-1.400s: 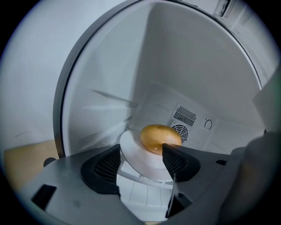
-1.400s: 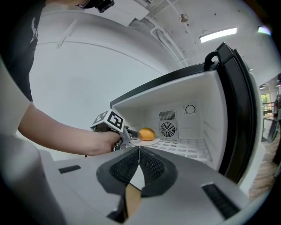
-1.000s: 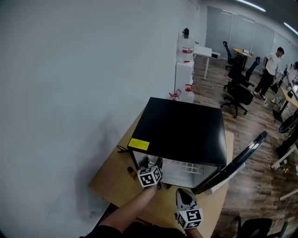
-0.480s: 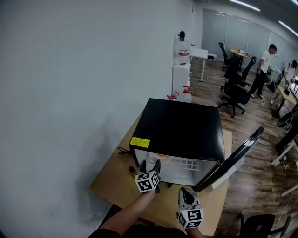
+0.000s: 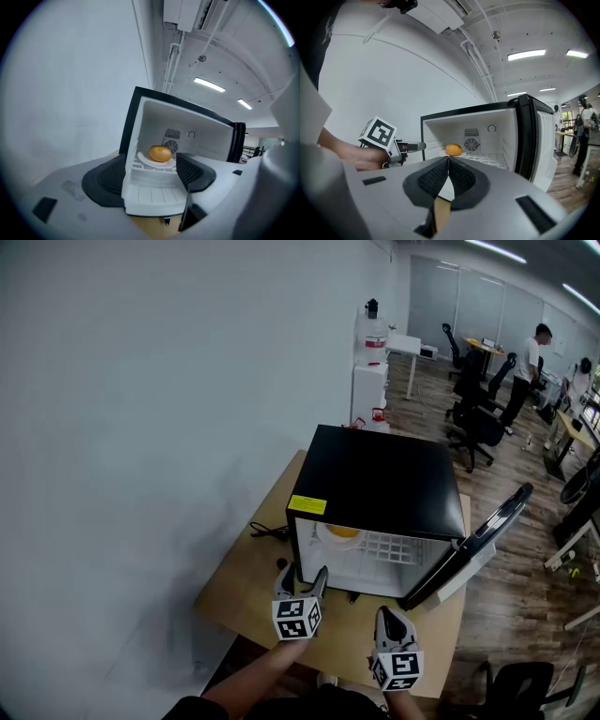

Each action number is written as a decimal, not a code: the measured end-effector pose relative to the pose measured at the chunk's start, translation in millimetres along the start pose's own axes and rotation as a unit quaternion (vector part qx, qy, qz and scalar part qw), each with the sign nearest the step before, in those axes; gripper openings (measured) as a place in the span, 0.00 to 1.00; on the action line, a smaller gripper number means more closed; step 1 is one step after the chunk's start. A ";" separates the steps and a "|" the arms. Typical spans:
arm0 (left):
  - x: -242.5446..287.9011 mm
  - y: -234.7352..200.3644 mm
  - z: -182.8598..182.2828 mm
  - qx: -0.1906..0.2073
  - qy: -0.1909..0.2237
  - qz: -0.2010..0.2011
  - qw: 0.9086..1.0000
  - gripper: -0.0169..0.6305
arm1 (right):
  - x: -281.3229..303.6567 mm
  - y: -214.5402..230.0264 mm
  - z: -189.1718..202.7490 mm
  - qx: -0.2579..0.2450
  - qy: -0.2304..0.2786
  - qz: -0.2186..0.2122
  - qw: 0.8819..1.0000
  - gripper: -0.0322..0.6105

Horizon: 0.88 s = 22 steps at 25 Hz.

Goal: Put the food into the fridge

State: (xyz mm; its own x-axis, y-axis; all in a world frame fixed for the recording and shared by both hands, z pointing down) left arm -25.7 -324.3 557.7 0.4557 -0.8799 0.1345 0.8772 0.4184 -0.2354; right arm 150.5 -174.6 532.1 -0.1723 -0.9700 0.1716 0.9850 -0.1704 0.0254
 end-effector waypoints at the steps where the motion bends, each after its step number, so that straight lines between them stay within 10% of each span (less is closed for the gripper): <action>1: -12.3 -1.5 -0.1 0.000 -0.006 0.001 1.000 0.51 | -4.3 -6.4 -0.7 -0.002 0.003 0.001 1.000 0.14; 22: -319.7 3.4 -1.3 -0.035 -0.002 0.127 0.991 0.40 | -181.4 -179.3 7.0 -0.019 0.001 0.024 1.000 0.14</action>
State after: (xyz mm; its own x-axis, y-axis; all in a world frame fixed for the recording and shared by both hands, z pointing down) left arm -168.6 -41.9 512.7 0.6620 -0.7466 0.0663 0.7208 0.6099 -0.3293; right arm 5.1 33.2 503.3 -0.1254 -0.9773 0.1706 0.9912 -0.1308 -0.0211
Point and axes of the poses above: the fingertips, and each gripper's own axes: x forward along the fingers, y to its right, z out of its underside, the point moved 4 cm from there along -x, backward along the fingers, and after that the axes turned 1 degree about y, right-handed, at the moved point
